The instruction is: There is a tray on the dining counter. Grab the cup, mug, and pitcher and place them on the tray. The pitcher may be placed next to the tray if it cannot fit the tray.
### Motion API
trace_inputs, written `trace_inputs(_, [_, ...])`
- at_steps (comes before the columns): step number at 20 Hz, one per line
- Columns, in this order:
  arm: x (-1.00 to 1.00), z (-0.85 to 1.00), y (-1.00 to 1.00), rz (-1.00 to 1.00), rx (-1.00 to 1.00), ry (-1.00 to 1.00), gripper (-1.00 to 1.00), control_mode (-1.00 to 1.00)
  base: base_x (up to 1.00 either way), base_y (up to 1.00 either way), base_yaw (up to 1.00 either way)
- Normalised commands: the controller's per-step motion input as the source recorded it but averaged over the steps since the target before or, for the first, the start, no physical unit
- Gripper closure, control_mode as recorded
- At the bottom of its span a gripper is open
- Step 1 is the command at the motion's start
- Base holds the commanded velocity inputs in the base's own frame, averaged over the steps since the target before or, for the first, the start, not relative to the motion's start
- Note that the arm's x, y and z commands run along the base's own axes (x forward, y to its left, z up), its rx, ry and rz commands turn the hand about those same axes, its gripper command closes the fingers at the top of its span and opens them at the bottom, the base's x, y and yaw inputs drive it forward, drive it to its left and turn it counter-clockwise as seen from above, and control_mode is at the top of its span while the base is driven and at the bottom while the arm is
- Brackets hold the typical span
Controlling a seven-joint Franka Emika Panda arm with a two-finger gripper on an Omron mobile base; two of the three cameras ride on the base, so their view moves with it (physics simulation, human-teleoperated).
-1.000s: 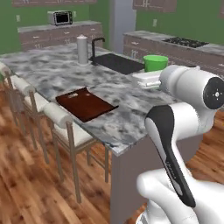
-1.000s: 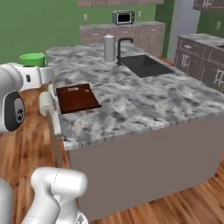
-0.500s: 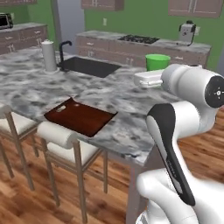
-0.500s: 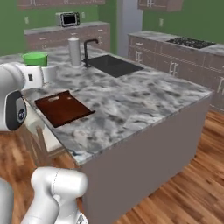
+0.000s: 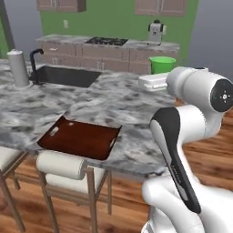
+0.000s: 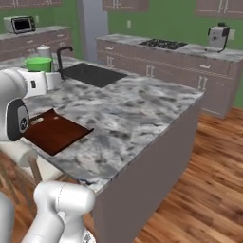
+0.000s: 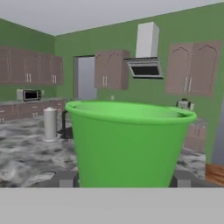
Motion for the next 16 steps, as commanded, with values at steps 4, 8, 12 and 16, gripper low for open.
trace_inputs(4, [0.00,0.00,0.00,0.00,0.00,0.00,1.00,1.00,0.17,1.00,-0.36])
trace_inputs(8, [0.00,0.00,0.00,0.00,0.00,0.00,1.00,1.00,0.18,1.00,-0.35])
trace_inputs(12, [0.00,0.00,0.00,0.00,0.00,0.00,1.00,1.00,0.10,1.00,-0.33])
trace_inputs(16, [0.00,0.00,0.00,0.00,0.00,0.00,1.00,1.00,-0.01,1.00,-0.28])
